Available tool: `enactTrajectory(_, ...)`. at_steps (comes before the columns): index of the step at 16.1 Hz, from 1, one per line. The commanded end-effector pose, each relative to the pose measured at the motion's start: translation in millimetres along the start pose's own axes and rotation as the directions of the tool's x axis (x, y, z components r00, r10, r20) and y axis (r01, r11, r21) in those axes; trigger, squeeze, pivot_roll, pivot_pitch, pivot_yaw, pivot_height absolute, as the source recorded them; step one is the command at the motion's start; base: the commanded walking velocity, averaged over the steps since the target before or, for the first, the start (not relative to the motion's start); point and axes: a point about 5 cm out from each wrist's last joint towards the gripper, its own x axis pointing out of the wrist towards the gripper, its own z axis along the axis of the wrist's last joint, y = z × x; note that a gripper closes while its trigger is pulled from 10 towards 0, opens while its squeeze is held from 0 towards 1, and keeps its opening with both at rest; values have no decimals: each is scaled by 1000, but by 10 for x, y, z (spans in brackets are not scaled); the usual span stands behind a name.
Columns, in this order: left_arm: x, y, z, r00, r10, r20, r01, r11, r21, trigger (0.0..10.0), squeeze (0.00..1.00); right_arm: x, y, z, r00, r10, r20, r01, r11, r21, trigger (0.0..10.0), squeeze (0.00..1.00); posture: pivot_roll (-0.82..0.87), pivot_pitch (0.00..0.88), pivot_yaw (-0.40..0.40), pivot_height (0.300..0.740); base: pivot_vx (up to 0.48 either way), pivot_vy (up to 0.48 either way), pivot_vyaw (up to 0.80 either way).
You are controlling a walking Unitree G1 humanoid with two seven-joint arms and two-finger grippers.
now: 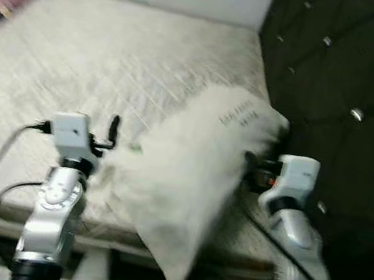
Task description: Clean up the room
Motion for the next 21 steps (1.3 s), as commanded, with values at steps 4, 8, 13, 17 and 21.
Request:
enactTrajectory(4,-28,17,-4,1000,16,-12,-16,1000,-10,10000,0,17,6,-26,999,26,-28,-26,1000,0,10000,0,-84,50,-22,576,0,0,0)
enactTrajectory(8,-36,28,-24,998,43,-51,-44,999,-27,10000,0,23,6,-62,998,36,-53,-36,999,-6,10000,0,-80,41,-31,576,0,0,0)
enactTrajectory(13,-170,202,-51,990,116,-83,-114,993,18,10000,0,96,259,-162,956,242,-168,-243,970,14,10000,0,-58,81,-23,566,0,0,0)
enactTrajectory(17,-263,214,-12,989,122,-85,-120,992,27,10000,0,75,430,-197,889,400,-221,-420,906,-50,10000,0,-44,90,-26,533,0,0,0)
enactTrajectory(21,-303,252,-29,983,151,-104,-146,988,54,10000,0,74,494,-267,851,441,-286,-478,876,-70,10000,0,-38,90,-27,533,0,0,0)
